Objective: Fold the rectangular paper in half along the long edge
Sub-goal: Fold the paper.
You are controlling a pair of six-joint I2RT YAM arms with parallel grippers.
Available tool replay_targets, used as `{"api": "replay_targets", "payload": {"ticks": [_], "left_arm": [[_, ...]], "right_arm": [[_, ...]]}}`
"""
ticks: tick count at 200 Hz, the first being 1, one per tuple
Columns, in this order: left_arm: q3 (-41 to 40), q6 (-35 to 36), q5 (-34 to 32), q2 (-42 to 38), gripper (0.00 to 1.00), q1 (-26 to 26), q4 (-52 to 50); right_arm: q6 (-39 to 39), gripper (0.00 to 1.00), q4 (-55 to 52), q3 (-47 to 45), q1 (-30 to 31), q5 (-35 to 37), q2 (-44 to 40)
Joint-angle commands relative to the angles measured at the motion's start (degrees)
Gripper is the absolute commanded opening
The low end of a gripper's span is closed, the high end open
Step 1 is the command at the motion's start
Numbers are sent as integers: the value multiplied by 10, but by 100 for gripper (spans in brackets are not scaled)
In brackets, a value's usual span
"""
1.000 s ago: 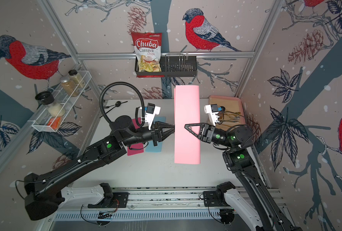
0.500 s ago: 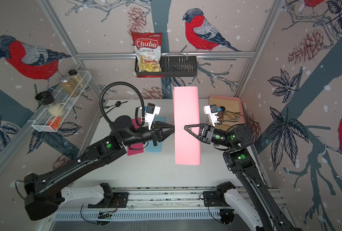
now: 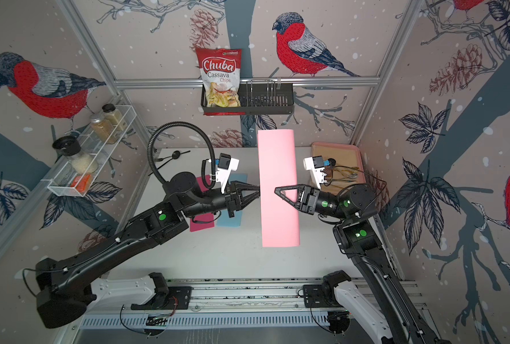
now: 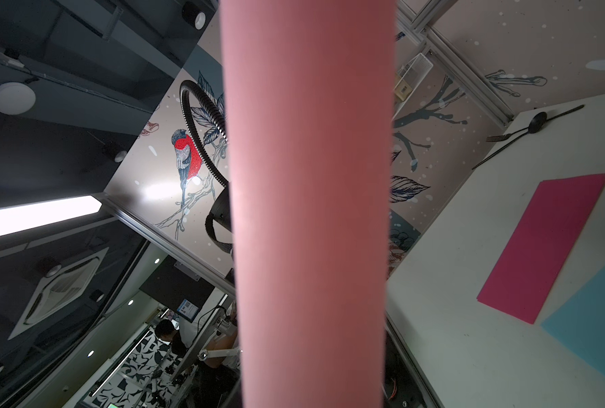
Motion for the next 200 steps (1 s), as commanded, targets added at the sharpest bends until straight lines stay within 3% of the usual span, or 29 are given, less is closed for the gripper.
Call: {"api": "replay_targets", "payload": {"ticks": [1, 166, 180, 200], "left_arm": [[5, 5, 6, -1, 0, -3, 12], [3, 7, 4, -1, 0, -3, 11], [4, 7, 3, -2, 5, -4, 11], [5, 9, -1, -5, 21, -4, 7]], "right_arm": [[-22, 29, -8, 7, 1, -15, -1], [-16, 25, 2, 6, 1, -4, -5], [-18, 24, -2, 8, 0, -4, -5], [-20, 24, -2, 11, 0, -4, -7]]}}
